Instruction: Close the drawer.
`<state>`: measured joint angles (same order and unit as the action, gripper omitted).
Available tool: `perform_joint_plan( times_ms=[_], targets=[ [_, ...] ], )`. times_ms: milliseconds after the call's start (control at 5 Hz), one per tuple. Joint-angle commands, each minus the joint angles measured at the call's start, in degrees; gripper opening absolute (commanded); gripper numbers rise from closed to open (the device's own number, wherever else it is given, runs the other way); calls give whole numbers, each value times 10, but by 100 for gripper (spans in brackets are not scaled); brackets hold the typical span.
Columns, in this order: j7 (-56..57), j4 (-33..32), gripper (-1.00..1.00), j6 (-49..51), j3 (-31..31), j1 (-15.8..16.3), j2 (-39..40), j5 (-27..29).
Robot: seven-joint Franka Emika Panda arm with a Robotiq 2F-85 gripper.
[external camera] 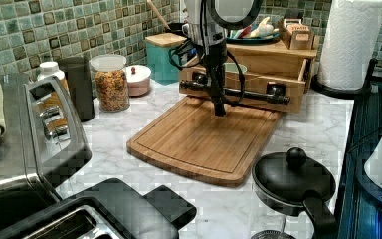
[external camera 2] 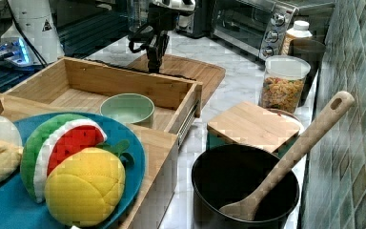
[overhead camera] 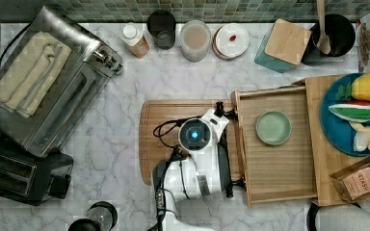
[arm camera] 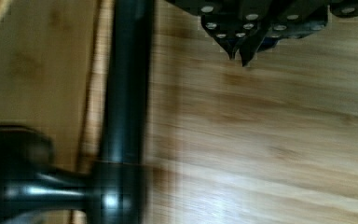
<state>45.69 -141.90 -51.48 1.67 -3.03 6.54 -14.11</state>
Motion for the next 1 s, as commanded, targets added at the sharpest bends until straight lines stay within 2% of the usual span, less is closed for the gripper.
perform_joint_plan(
  times_ms=[200, 400, 600, 800, 1000],
  targets=[
    [146, 39, -100, 0, -82, -77, -42, 0],
    [229, 63, -100, -33, -100, -113, -17, 25],
    [326, 94, -100, -62, -184, -79, 13, 75],
    [392, 160, -100, -36, -169, -139, 44, 81],
    [471, 197, -100, -54, -194, -146, 70, 138]
  ],
)
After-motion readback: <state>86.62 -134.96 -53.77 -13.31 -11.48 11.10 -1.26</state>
